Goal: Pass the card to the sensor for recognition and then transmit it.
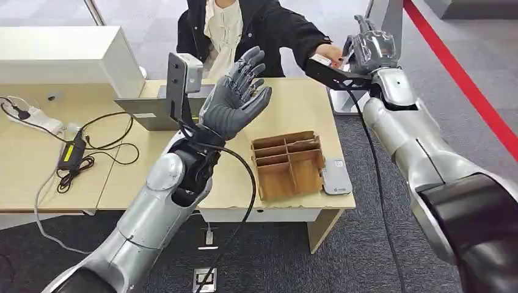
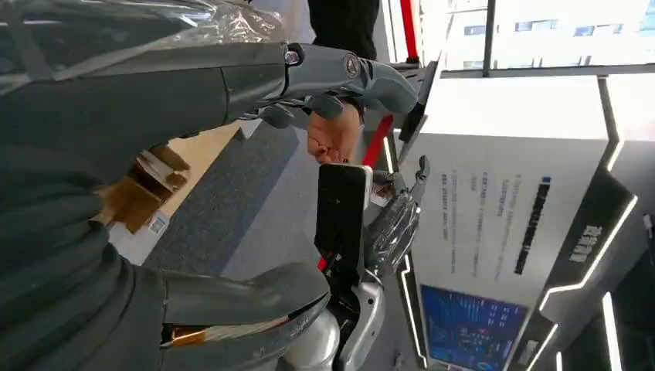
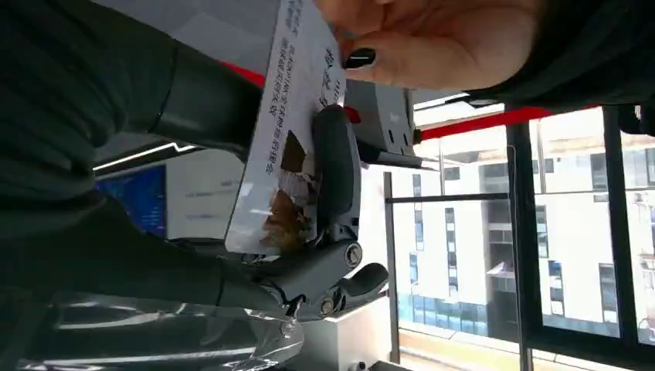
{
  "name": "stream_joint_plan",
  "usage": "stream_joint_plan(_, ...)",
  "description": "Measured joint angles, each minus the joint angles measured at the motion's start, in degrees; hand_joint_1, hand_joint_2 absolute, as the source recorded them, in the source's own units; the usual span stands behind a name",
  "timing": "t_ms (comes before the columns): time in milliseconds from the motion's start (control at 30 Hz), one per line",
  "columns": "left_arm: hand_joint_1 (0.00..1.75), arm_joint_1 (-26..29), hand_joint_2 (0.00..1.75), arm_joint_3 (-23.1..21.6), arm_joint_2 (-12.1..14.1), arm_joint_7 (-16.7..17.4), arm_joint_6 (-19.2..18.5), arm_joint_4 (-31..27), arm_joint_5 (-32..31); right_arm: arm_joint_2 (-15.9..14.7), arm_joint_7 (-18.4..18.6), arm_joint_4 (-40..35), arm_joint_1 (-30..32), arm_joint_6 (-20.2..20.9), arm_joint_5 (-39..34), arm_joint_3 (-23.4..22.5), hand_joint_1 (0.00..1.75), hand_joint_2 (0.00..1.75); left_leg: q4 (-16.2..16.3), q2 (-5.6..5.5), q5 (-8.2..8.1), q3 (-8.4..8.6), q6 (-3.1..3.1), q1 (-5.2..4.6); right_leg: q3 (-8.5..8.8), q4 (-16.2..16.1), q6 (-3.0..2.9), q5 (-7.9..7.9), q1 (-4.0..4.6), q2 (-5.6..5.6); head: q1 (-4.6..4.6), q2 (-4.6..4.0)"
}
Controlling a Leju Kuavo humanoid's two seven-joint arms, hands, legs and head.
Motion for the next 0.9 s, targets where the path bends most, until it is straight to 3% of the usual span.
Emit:
stream_joint_plan(233, 0.00, -0.06, 1.75, -0.33, 0.00, -0.13, 0.00, 0.35, 0.15, -0.35, -2.36, 0.02, 0.01, -0.39, -1.46, -0.11, 1.75, 1.75, 0.00, 0.00, 0.00, 0.00, 0.00, 0.00, 0.00, 0.00, 0.00, 0.00, 0.00, 0.00, 0.00, 0.00)
stream_joint_plan(533, 0.00, -0.03, 1.75, -0.37, 0.15, -0.20, 1.60, 0.35, -0.57, -0.98, -11.22, 0.02, 0.17, -3.13, -10.76, -3.50, 1.75, 1.75, -0.01, 0.00, 0.00, -0.01, 0.00, 0.00, 0.00, 0.00, 0.00, 0.00, 0.00, 0.00, 0.00, 0.00)
stream_joint_plan(667, 0.00, 0.36, 1.75, -0.39, 0.68, 0.07, 2.93, 0.13, -1.36, -2.21, -14.84, -0.15, 2.21, -1.77, -14.10, -5.79, 1.75, 1.75, 0.00, 0.00, 0.00, 0.00, 0.00, 0.00, 0.03, -0.01, 0.00, 0.00, 0.01, -0.01, 0.00, 0.00)
stream_joint_plan(900, 0.00, 1.12, 1.75, -0.39, 1.68, 0.53, 3.48, -0.79, -1.84, -3.96, -15.67, -0.55, 6.56, -1.77, -14.49, -7.72, 1.75, 1.75, -0.01, 0.06, -0.01, 0.00, 0.01, -0.02, 0.00, -0.01, 0.01, 0.01, -0.03, 0.06, 0.02, 0.00)
